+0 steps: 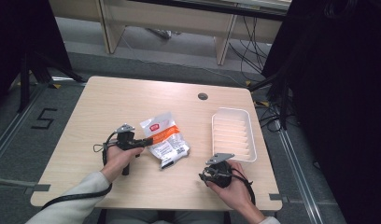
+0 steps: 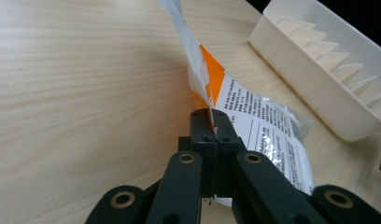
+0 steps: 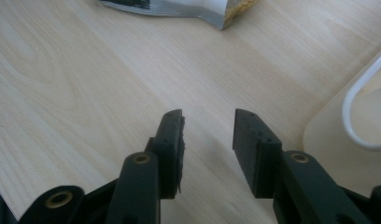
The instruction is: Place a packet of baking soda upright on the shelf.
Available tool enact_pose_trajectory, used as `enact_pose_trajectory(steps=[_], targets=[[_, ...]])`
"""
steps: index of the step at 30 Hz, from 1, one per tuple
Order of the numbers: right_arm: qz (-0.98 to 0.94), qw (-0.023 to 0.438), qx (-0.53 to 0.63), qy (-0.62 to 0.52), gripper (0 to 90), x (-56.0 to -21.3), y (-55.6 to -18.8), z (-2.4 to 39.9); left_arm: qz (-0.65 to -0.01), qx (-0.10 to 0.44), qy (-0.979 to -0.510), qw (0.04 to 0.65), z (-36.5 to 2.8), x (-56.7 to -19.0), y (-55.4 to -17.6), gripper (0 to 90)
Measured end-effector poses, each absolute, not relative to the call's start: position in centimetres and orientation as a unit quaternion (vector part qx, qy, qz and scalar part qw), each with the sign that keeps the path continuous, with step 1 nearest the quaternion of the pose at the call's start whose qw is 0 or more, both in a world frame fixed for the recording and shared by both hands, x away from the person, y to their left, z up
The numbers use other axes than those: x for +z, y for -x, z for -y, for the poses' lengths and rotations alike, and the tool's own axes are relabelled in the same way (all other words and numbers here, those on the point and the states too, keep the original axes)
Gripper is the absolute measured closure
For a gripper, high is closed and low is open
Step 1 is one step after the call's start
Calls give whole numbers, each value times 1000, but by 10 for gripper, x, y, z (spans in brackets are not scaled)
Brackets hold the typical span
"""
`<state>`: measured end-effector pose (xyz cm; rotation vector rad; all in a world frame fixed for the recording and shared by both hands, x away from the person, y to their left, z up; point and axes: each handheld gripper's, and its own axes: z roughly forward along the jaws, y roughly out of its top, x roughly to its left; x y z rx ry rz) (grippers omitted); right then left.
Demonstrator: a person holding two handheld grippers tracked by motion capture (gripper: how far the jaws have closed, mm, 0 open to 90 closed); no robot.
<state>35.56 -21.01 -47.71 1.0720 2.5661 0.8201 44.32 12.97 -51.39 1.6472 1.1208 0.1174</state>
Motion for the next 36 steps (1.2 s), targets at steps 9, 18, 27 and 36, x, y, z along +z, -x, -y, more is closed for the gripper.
enact_pose_trajectory(steps=[9,18,27,36], targets=[[-883,150,293,-335,554,-464,-359,208,-412,50,-702,579,-118,-491,-430,896],[-904,192,286,-255,415,-420,-375,204,-341,39,-715,608,-105,-470,-410,896],[-911,226,267,-218,346,-369,-397,196,-305,25,-731,611,-93,-461,-395,896],[-911,250,263,-196,341,-335,-417,189,-295,26,-736,609,-92,-460,-394,896]])
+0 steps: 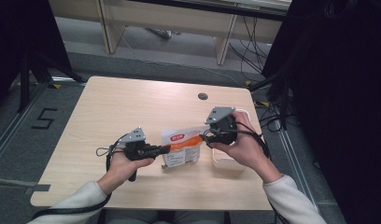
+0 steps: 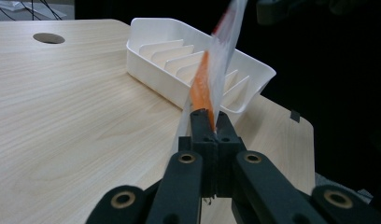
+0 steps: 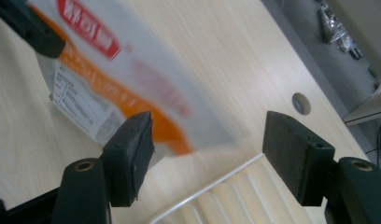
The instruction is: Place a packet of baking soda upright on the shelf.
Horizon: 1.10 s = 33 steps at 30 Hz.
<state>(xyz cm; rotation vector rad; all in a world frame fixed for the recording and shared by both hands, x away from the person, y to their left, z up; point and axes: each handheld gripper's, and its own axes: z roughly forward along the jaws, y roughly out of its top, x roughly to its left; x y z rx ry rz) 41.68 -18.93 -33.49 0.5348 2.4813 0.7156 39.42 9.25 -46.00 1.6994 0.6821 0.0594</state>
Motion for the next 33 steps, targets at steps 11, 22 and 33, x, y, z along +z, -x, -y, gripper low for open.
enact_pose_trajectory(steps=[11,22,33], targets=[[-935,198,236,-178,450,-350,-425,175,-293,24,-736,609,-92,-460,-393,895],[-964,110,193,-148,760,-362,-434,160,-303,21,-735,606,-92,-462,-392,895],[-984,97,121,-85,900,-364,-440,137,-308,38,-743,593,-96,-466,-392,866]])
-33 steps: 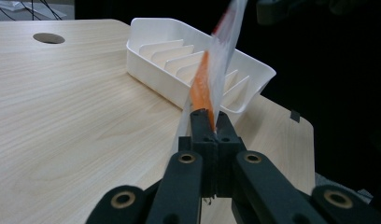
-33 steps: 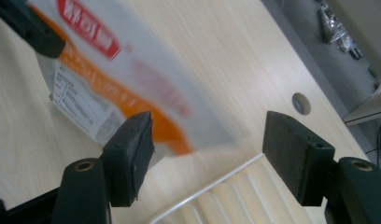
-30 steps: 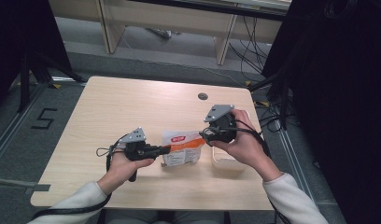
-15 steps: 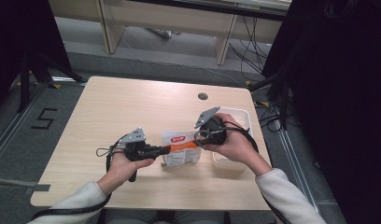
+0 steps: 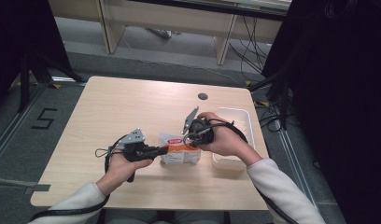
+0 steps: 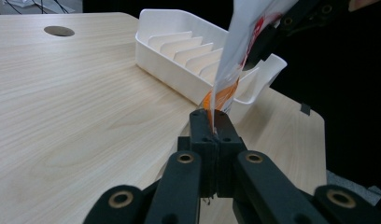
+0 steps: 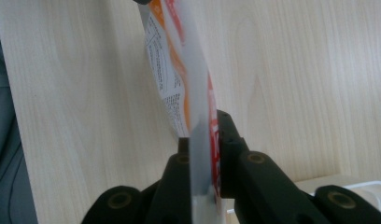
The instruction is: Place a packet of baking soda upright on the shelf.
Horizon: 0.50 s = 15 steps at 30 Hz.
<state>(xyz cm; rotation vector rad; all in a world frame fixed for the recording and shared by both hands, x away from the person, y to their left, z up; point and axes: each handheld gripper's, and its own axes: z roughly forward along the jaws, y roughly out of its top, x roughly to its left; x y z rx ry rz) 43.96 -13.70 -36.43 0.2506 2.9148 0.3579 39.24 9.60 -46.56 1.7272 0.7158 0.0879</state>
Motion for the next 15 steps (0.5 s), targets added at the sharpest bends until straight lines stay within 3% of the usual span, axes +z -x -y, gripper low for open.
enact_pose_trajectory(steps=[3,10,15], targets=[[-987,92,107,-72,900,-362,-440,133,-300,54,-750,587,-98,-467,-390,806],[-988,81,115,-65,900,-361,-446,130,-303,92,-763,563,-120,-468,-374,453],[-990,71,100,-63,900,-357,-453,125,-329,107,-747,568,-144,-468,-352,393]])
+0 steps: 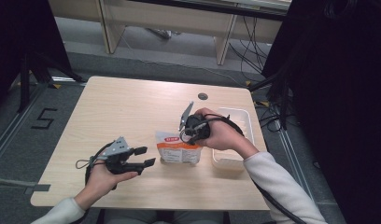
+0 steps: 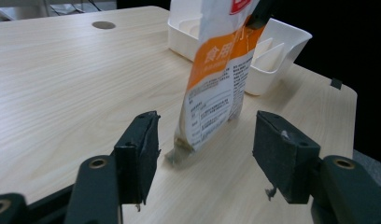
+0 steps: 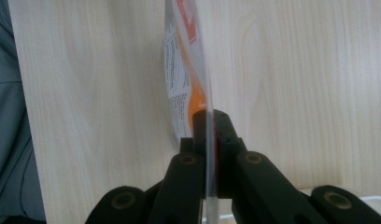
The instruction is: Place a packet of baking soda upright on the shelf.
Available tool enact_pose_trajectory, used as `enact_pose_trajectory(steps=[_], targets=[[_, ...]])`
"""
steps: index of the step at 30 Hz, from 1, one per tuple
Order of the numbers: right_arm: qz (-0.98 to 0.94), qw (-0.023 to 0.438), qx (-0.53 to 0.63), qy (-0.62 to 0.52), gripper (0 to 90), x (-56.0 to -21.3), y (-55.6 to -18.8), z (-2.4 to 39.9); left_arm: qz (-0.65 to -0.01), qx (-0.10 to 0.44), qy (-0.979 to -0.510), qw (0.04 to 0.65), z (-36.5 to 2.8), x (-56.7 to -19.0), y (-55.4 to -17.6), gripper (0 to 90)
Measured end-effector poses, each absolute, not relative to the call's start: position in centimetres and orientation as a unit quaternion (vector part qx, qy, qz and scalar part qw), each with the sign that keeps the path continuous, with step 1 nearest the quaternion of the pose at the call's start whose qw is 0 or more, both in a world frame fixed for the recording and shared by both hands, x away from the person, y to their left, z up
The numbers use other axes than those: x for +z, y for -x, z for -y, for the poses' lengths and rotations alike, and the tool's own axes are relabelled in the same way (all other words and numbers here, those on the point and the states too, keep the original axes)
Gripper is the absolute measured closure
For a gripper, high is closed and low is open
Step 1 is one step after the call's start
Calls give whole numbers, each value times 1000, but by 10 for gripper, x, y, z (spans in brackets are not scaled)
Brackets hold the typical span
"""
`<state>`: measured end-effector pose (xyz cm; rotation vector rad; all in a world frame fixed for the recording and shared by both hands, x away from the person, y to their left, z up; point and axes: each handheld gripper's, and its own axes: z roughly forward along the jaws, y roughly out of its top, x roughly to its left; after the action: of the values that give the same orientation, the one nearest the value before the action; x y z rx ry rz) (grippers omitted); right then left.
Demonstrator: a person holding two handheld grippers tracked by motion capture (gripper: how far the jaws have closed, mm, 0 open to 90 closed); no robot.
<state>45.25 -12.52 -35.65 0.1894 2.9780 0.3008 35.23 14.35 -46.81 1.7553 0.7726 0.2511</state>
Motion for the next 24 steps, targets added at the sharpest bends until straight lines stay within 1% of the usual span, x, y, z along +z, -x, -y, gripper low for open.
enact_pose_trajectory(steps=[3,6,9,12,17,18,24], targets=[[-991,68,100,-52,900,-354,-456,122,-340,117,-741,568,-158,-468,-340,389],[-992,71,103,-30,900,-350,-461,118,-344,131,-737,566,-173,-468,-336,383],[-992,72,96,-37,900,-344,-462,114,-361,137,-729,565,-184,-470,-336,381],[-992,79,91,-39,900,-338,-463,112,-374,134,-725,562,-186,-473,-336,382],[-991,86,99,-10,900,-329,-471,114,-368,129,-727,565,-183,-475,-337,382],[-991,84,96,-29,900,-326,-469,114,-375,127,-725,564,-182,-475,-336,382],[-990,90,102,-28,900,-315,-471,118,-371,136,-725,565,-183,-474,-337,375]])
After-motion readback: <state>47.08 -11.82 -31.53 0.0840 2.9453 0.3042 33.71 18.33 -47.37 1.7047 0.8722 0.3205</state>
